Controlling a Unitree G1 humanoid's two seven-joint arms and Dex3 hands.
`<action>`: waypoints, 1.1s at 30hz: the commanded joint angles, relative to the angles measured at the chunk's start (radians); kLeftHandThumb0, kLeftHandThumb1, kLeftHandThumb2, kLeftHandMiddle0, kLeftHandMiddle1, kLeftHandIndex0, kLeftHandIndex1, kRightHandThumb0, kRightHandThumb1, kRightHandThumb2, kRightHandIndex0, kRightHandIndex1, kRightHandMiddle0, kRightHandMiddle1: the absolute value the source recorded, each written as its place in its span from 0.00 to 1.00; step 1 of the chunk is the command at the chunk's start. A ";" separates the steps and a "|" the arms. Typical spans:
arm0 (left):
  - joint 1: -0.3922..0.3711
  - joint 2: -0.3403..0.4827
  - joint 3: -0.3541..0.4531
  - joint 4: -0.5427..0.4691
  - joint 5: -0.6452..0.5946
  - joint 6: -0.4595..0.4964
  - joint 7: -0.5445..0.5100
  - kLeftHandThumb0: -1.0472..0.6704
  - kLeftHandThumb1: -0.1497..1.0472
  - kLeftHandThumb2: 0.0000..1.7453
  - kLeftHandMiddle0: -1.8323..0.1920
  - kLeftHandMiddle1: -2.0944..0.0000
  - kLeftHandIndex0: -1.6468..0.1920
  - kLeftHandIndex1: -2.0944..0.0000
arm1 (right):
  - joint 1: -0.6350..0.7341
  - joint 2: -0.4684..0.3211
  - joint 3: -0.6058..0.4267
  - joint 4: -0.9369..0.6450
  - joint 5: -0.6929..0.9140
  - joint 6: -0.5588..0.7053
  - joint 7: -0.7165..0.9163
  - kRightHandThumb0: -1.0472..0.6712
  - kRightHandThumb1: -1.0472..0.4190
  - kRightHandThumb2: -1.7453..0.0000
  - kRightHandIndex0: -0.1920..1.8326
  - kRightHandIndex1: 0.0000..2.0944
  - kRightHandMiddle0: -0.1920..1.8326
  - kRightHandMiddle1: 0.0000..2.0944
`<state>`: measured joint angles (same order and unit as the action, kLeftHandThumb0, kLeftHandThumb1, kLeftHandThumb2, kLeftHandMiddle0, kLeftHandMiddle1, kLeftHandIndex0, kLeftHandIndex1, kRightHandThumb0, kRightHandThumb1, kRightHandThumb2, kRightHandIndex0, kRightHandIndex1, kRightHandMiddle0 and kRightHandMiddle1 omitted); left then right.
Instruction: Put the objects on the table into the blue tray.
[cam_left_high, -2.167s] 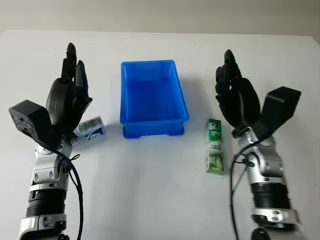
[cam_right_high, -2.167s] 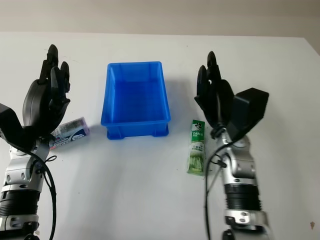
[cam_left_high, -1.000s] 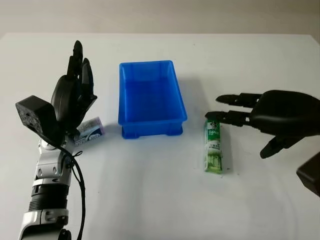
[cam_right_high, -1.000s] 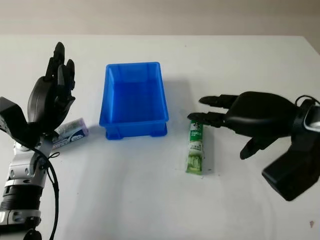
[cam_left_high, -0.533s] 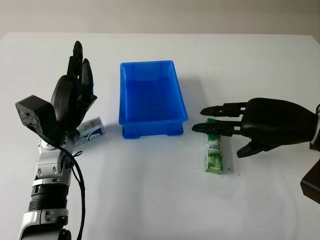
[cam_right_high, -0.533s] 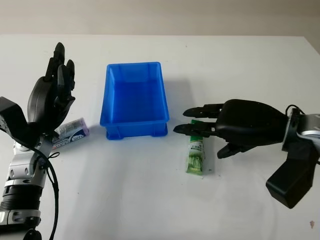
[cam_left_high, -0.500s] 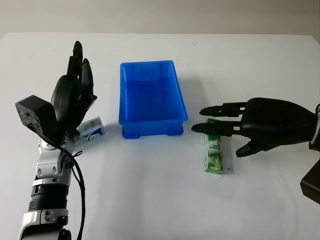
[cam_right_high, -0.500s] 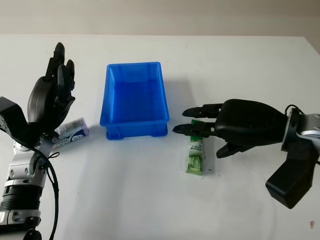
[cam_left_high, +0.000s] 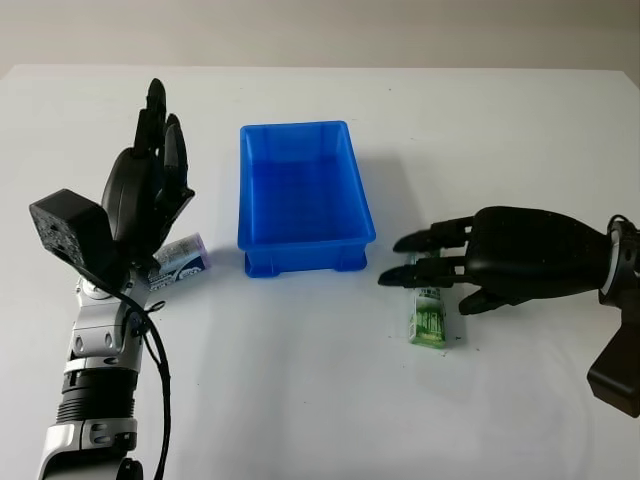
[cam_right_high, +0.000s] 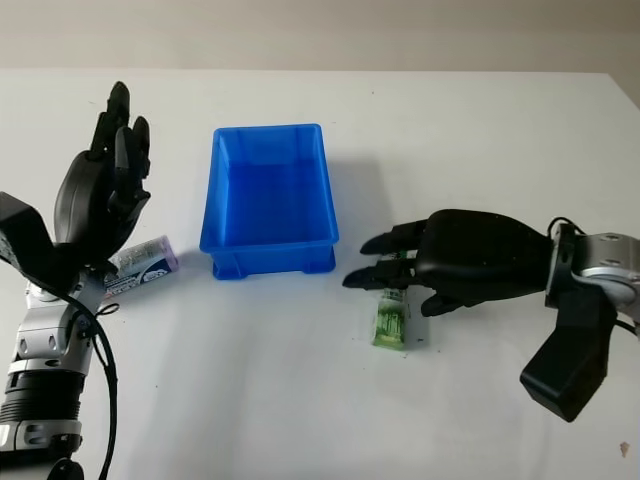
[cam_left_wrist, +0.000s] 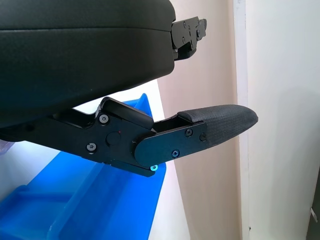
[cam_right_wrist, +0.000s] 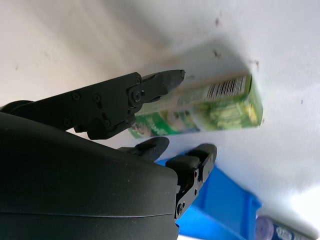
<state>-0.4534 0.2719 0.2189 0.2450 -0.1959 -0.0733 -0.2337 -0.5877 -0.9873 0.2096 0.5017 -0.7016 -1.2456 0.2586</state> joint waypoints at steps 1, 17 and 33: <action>0.012 0.006 0.004 -0.018 -0.005 -0.004 -0.004 0.15 1.00 0.40 1.00 1.00 1.00 1.00 | -0.005 0.016 0.007 0.017 -0.021 -0.017 -0.030 0.51 0.06 0.97 0.33 0.15 0.25 0.28; 0.021 0.001 0.008 -0.024 -0.007 -0.010 0.004 0.15 1.00 0.40 1.00 1.00 1.00 1.00 | -0.053 0.058 0.112 0.080 -0.422 0.027 -0.498 0.27 0.00 0.88 0.56 1.00 0.35 0.99; 0.010 0.003 -0.002 -0.016 0.003 -0.006 0.003 0.14 1.00 0.40 1.00 1.00 1.00 1.00 | -0.403 0.066 0.138 0.394 -0.398 0.407 -0.847 0.30 0.00 0.88 0.60 1.00 0.48 1.00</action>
<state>-0.4424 0.2693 0.2183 0.2306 -0.1965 -0.0748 -0.2302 -0.9396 -0.9290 0.3542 0.8825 -1.1176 -0.8553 -0.5736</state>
